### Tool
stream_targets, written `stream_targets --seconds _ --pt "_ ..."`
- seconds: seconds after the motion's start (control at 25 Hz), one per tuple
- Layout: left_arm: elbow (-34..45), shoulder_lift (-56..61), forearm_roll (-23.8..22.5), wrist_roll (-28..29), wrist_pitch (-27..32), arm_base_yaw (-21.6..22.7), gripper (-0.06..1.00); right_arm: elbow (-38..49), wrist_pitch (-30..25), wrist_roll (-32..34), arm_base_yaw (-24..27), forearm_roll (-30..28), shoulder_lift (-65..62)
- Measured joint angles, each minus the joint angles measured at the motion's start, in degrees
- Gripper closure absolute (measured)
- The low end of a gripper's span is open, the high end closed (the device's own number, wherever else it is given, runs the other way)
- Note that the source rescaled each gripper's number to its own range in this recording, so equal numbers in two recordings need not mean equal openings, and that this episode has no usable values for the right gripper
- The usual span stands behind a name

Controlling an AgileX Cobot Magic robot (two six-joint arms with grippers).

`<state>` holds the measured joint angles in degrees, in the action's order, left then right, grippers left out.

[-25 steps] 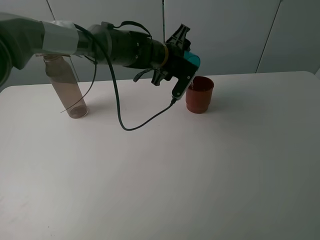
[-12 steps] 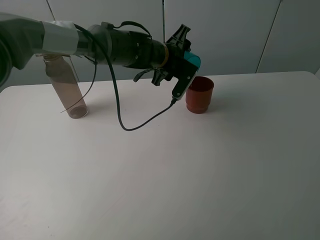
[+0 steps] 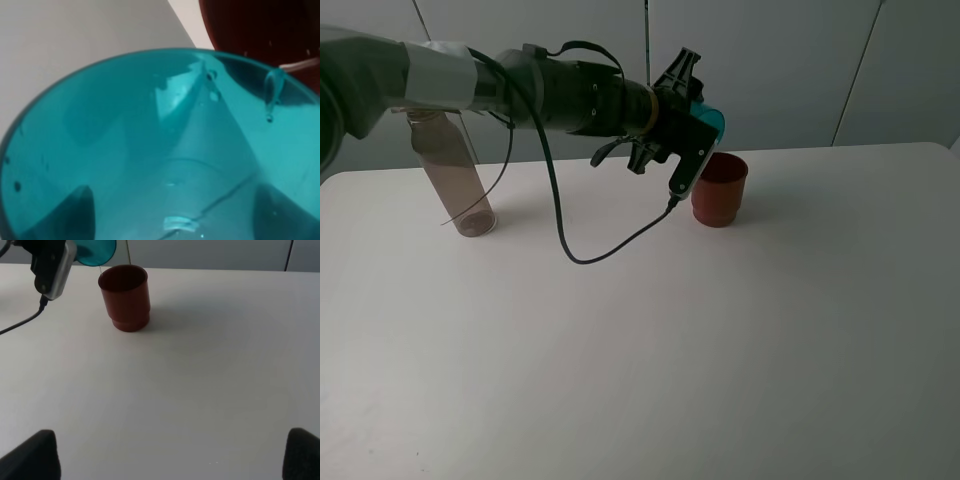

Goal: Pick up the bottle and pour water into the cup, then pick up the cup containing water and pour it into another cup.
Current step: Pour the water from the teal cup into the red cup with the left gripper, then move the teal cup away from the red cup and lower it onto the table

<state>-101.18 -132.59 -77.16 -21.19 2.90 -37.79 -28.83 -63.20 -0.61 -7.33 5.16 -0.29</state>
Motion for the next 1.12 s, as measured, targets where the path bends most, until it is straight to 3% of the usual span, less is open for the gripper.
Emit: stream_targets --seconds 0.12,0.36,0.48,0.64,0.84,0.96,1.12 --pt "0.0 0.0 5.71 5.28 -2.9 0.0 0.8 0.0 0.0 0.0 0.0 0.0 0.0" --pt "0.0 0.0 16.01 29.21 -5.57 0.0 0.8 0.0 0.0 0.0 0.0 0.0 0.0" --pt "0.39 0.11 24.08 34.8 -6.69 -0.1 0.8 0.0 0.0 0.0 0.0 0.0 0.0" --pt "5.59 2.05 37.1 33.1 -12.19 0.02 0.8 0.0 0.0 0.12 0.0 -0.1 0.0" --pt "15.93 6.16 54.38 21.85 -17.06 1.46 0.8 0.0 0.0 0.61 0.0 -0.1 0.0" --pt "22.66 7.59 62.11 16.69 -21.74 3.04 0.8 0.0 0.0 0.61 0.0 -0.1 0.0" --pt "31.62 8.43 67.89 15.08 -32.09 5.33 0.8 0.0 0.0 0.61 0.0 -0.1 0.0"
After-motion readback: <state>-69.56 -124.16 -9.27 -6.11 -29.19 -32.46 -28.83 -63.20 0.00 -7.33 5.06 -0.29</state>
